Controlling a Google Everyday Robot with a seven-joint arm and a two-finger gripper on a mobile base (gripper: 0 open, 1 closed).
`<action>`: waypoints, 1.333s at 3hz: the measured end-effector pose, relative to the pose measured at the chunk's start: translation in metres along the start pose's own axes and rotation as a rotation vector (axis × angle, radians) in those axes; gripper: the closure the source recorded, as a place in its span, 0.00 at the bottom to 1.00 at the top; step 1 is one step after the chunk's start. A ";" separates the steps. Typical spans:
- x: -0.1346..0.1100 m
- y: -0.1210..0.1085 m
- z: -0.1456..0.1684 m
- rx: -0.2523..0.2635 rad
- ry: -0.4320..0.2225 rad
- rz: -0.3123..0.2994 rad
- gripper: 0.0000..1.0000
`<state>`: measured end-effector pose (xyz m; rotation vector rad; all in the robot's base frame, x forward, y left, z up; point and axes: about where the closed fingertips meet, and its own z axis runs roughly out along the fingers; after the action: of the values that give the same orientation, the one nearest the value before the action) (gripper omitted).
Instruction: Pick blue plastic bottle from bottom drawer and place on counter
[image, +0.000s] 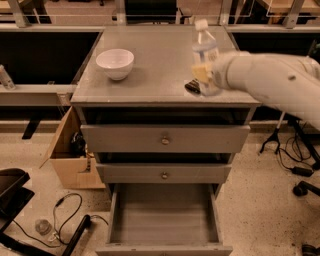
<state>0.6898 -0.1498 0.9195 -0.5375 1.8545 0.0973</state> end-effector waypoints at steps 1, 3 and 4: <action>-0.041 0.008 0.078 -0.080 -0.122 -0.077 1.00; -0.050 0.028 0.165 -0.211 -0.241 -0.072 1.00; -0.050 0.028 0.165 -0.211 -0.241 -0.072 1.00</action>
Offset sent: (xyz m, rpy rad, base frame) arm 0.2185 0.0306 0.1544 0.1197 -0.5098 0.1877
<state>0.8355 -0.0558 0.9021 -0.7064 1.5972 0.2993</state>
